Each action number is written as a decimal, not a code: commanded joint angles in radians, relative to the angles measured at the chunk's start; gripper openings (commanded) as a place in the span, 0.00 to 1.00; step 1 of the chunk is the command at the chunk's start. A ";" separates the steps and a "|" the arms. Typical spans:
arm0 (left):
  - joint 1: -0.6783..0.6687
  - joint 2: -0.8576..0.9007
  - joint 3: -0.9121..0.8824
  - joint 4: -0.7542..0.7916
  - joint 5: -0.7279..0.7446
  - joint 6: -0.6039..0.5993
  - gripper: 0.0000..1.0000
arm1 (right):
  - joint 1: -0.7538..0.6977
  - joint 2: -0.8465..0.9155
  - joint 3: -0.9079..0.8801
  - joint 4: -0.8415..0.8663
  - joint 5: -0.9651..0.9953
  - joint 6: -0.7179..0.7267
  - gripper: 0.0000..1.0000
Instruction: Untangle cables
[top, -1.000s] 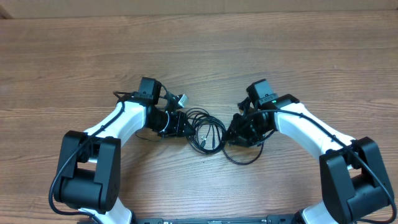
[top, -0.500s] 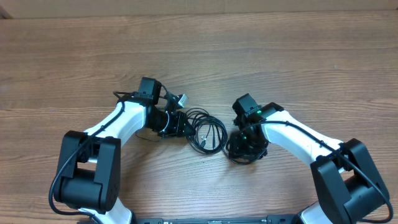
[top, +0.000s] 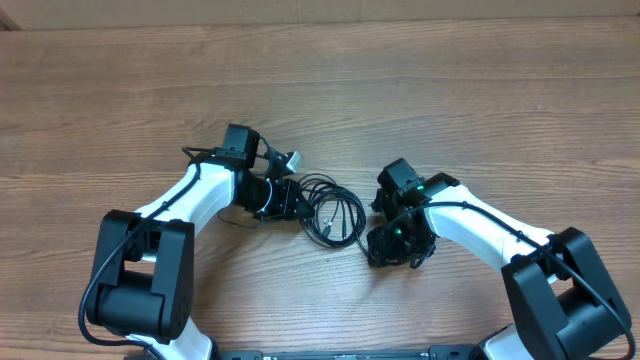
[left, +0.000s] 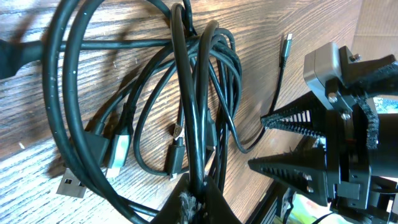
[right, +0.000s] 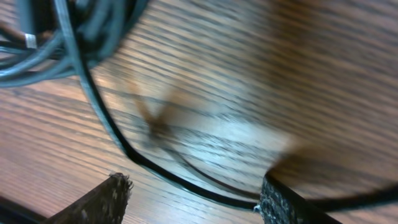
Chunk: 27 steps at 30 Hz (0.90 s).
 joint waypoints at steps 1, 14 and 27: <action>-0.001 0.016 -0.008 0.001 0.002 0.023 0.07 | 0.006 0.022 -0.031 0.040 -0.027 -0.054 0.66; -0.001 0.016 -0.008 0.001 0.002 0.023 0.08 | 0.006 0.022 -0.043 0.064 -0.258 -0.019 0.19; -0.001 0.016 -0.008 0.001 0.002 0.023 0.08 | 0.006 0.022 -0.047 0.212 -0.297 0.132 0.15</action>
